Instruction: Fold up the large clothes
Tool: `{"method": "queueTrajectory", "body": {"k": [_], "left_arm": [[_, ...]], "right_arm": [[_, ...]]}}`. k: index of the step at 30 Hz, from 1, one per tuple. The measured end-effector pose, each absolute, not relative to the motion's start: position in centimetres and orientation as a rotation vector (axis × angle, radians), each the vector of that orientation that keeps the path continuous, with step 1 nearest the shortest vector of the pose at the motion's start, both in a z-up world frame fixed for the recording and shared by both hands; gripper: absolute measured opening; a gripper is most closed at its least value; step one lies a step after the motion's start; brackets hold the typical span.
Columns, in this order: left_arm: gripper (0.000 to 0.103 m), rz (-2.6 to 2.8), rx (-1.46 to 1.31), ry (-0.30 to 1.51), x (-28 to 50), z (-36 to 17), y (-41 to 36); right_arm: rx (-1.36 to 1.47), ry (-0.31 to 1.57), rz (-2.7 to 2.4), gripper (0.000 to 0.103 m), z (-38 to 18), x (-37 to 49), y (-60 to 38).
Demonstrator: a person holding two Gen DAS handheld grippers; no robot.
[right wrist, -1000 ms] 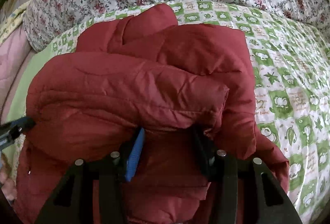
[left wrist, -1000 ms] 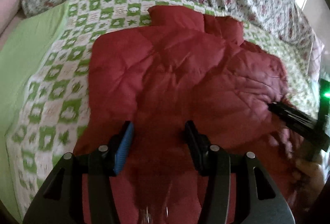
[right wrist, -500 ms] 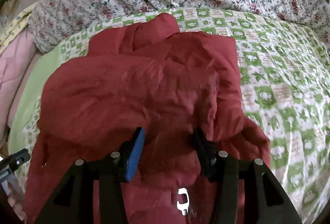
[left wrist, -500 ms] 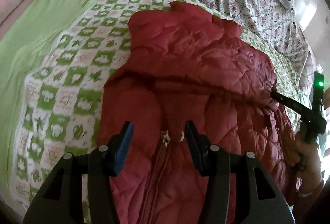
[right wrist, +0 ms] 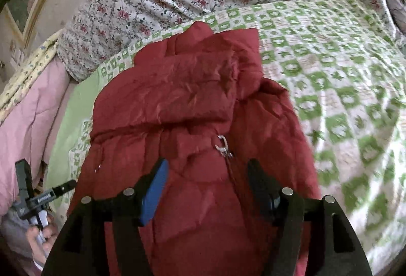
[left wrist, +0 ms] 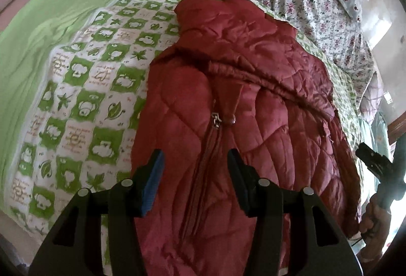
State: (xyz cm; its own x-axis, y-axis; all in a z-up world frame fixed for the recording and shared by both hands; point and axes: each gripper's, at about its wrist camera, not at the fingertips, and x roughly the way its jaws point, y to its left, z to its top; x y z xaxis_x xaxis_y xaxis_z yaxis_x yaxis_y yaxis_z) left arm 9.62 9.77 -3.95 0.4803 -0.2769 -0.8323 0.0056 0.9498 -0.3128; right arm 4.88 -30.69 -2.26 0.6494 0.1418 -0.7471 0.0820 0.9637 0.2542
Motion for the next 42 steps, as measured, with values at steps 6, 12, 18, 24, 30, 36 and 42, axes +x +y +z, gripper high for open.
{"method": "queueTrajectory", "body": {"k": [6, 12, 18, 24, 30, 36, 42], "left_arm": [[0.050, -0.193, -0.265, 1.075, 7.9, -4.2, 9.7], [0.050, -0.195, -0.223, 1.081, 6.2, -4.4, 9.5], [0.051, -0.183, -0.209, 1.075, 4.4, -4.2, 10.2], [0.056, -0.178, -0.211, 1.078, 3.5, -4.2, 10.8], [0.056, -0.183, -0.207, 1.105, 3.0, -5.0, 11.3], [0.063, -0.206, -0.222, 1.130, 2.1, -5.7, 11.9], [0.067, -0.198, -0.189, 1.155, 1.1, -6.6, 12.0]], "right_arm": [[0.255, 0.868, -0.024, 0.071, -2.2, 1.3, -32.4], [0.241, 0.887, -0.092, 0.079, -2.7, -1.3, -33.8], [0.206, 0.958, -0.082, 0.082, -4.6, -2.6, -33.0], [0.177, 1.017, -0.062, 0.082, -6.5, -3.8, -32.3], [0.233, 1.022, -0.019, 0.058, -6.5, -6.7, -34.3], [0.306, 1.022, 0.025, 0.046, -6.8, -8.2, -36.0], [0.315, 1.008, 0.049, 0.048, -6.7, -8.2, -35.8]]}}
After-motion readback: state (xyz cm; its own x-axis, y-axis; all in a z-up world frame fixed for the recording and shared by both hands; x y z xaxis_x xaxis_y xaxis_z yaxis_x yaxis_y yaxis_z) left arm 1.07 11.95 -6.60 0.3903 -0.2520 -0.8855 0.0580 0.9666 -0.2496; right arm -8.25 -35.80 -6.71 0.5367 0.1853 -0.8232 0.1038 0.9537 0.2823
